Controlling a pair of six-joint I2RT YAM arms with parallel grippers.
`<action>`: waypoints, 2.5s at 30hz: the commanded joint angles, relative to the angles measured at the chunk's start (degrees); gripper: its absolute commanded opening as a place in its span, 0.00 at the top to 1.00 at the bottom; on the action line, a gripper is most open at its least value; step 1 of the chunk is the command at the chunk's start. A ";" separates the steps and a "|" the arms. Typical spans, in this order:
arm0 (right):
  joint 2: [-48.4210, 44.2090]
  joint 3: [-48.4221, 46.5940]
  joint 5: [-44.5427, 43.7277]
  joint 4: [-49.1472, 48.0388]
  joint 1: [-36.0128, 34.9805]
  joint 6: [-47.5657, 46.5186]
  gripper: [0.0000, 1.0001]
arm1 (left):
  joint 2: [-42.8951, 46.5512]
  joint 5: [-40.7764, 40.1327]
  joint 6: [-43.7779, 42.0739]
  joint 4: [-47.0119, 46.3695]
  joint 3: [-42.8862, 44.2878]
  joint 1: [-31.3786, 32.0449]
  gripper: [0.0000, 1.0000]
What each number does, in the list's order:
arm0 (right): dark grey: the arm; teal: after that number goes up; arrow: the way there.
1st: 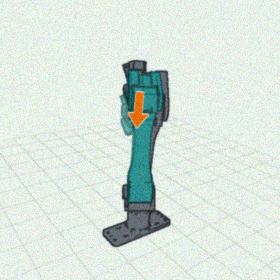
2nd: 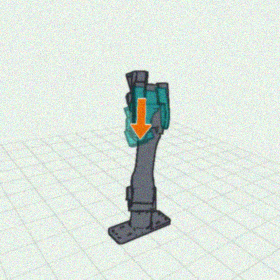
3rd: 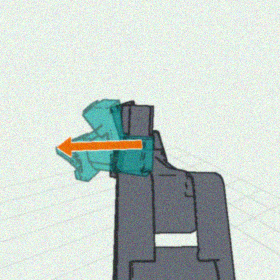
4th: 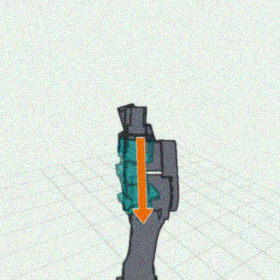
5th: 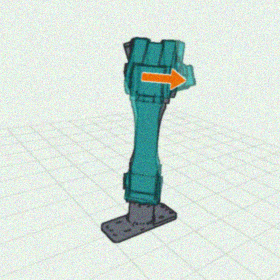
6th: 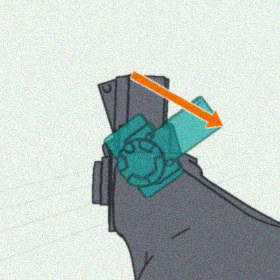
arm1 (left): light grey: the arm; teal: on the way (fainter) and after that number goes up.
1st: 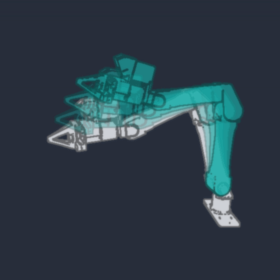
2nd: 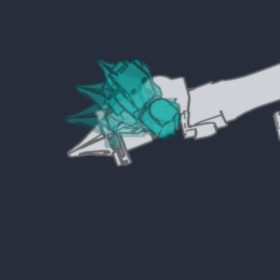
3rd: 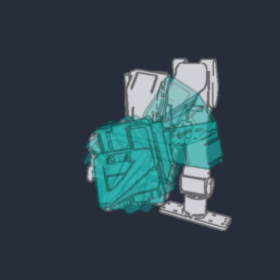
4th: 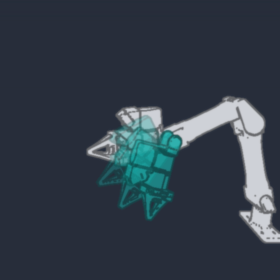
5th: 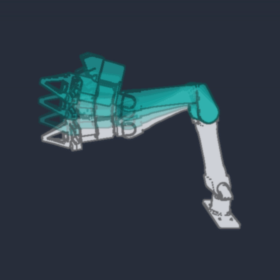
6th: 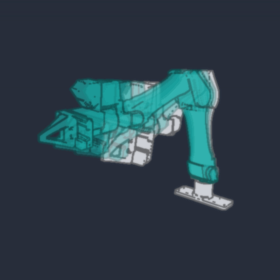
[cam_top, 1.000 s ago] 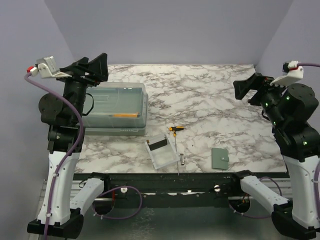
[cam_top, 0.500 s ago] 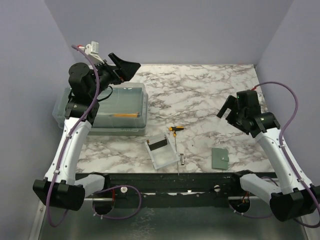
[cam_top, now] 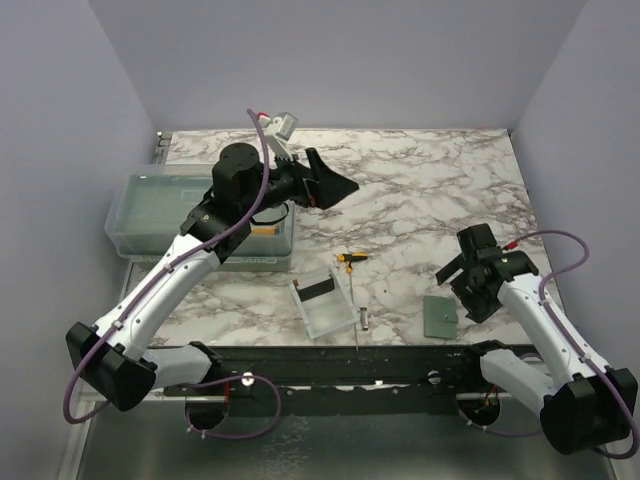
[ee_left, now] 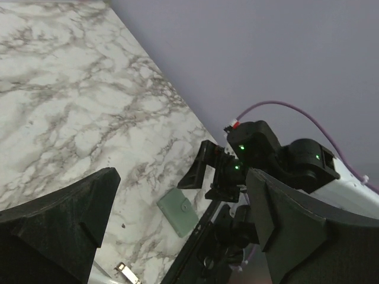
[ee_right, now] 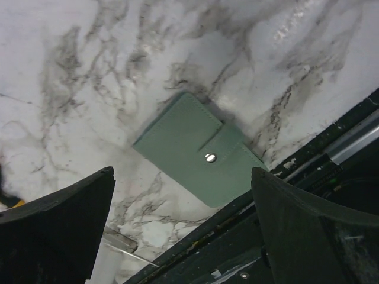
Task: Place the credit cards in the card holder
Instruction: Move the card holder to the center of the board, then open the card holder at the center of the board.
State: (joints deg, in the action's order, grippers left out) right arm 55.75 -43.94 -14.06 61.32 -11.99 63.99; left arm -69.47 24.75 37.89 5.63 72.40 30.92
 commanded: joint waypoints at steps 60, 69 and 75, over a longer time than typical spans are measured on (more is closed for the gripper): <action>16.53 10.93 32.37 -41.88 12.03 -30.64 0.54 | -61.71 -11.39 -1.70 18.64 25.57 19.55 0.80; 24.81 -2.97 9.94 -26.89 -2.27 -25.47 0.57 | -60.87 -10.76 -1.18 18.59 25.80 19.60 0.80; 28.93 -4.92 6.97 -26.96 -5.76 -24.25 0.62 | -61.37 -9.97 -0.94 18.54 26.26 19.53 0.83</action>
State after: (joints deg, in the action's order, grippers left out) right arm 82.52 -46.92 -0.38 30.24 -15.75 37.95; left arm -128.81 14.63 37.45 20.60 98.26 49.95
